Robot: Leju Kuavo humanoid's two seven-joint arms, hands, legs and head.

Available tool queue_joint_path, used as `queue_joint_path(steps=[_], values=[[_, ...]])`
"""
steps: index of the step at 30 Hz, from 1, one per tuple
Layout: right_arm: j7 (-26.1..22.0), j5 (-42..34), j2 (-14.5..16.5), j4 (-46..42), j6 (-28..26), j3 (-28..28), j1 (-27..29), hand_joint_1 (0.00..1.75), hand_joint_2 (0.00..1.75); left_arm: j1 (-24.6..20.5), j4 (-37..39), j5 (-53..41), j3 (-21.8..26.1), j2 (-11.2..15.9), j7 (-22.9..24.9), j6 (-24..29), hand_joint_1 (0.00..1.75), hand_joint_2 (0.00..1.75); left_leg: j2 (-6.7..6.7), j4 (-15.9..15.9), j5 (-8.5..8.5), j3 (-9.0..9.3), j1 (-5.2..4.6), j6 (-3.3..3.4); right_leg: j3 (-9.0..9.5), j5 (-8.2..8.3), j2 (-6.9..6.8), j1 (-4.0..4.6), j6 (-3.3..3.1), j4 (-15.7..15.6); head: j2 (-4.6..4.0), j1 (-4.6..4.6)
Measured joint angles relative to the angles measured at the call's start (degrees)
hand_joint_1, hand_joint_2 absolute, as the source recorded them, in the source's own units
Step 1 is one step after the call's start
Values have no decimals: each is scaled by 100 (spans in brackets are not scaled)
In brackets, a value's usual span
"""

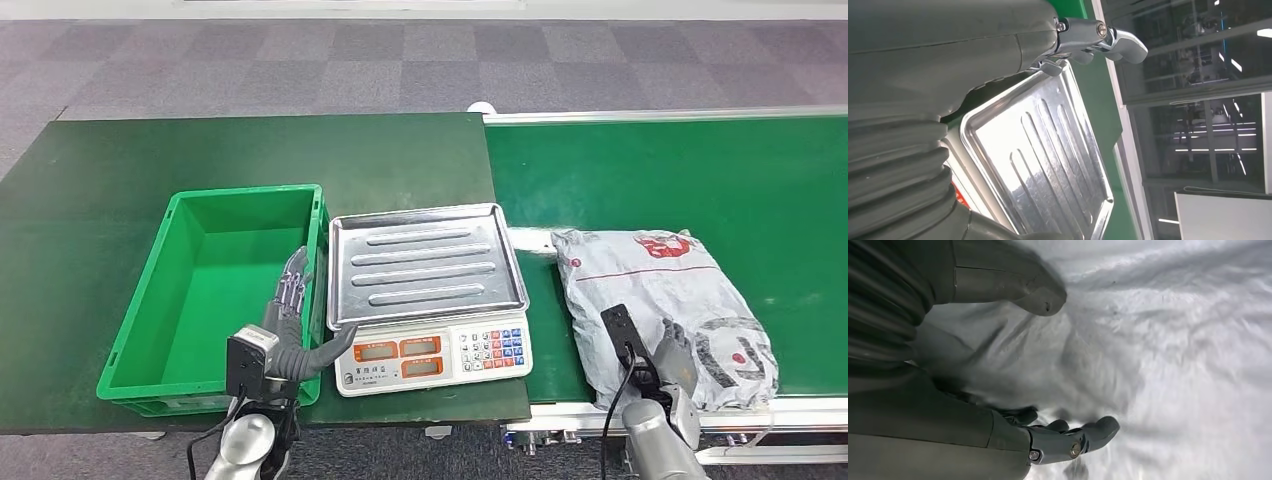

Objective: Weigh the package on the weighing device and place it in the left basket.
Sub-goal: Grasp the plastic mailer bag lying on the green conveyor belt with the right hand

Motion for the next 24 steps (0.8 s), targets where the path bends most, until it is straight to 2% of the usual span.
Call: queue_joint_path(steps=[2,9,12,17,21,24], values=[[230,127,-13,256,233,10,-98,0,175,4,-31,0,-7,2,21,-5,0,175,0,1,0,4,1,0,4,0,0,3,0,-1,0,-1],[600,446,-14,789,787,131,-301,0,175,8,-112,-1,-18,5,69,-14,0,175,10,1,-13,58,8,7,53,-10,6,12,1,-12,0,-1],[657,555,6,902,991,189,-351,0,175,10,-136,-2,-19,5,112,-28,0,175,13,2,-21,94,20,11,95,-16,7,23,3,-25,0,0],[611,578,53,1009,1018,251,-367,0,175,12,-157,-9,-21,9,122,-45,0,175,22,2,-43,157,30,10,160,-22,12,31,3,-34,0,1],[427,561,91,1017,920,269,-353,175,175,16,-184,-19,-23,9,122,-48,0,175,26,3,-57,190,31,11,194,-32,18,32,4,-35,1,0],[-338,423,185,881,311,270,-192,175,175,57,-238,-68,-26,8,120,-57,0,175,23,3,-57,186,30,11,199,-32,16,31,5,-33,0,2]])
